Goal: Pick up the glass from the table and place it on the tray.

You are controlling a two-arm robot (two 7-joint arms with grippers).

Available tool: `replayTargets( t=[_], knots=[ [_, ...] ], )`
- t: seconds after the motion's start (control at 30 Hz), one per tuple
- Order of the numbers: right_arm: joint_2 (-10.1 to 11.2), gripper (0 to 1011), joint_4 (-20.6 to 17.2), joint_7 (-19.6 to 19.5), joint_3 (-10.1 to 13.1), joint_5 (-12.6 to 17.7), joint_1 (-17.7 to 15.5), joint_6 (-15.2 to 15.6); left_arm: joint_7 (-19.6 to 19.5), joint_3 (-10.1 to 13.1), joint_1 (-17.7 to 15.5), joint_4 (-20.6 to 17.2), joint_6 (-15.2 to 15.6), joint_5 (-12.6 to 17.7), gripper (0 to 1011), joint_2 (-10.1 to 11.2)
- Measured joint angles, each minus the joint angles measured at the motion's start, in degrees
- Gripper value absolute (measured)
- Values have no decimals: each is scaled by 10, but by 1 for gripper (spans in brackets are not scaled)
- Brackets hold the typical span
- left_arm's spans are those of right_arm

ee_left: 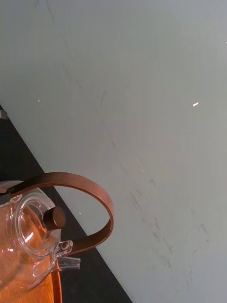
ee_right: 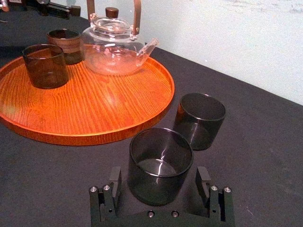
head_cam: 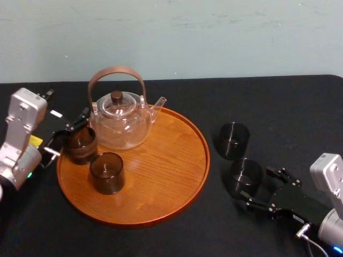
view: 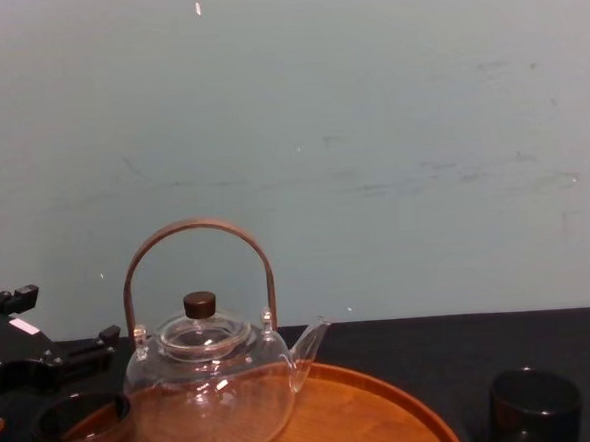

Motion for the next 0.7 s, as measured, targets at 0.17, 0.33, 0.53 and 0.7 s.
replayTargets(
  t=[0.17,0.33,0.53,0.7],
  knots=[
    [-12,1002,10,5,-1,-9,13,10,0,0,0,0,0,0,1001,0],
    [-25,1002,22,13,-4,-15,26,19,0,0,0,0,0,0,1001,0],
    [-43,1002,41,25,-9,-24,48,31,0,0,0,0,0,0,1001,0],
    [-59,1002,60,34,-14,-33,70,40,0,0,0,0,0,0,1001,0]
  ],
)
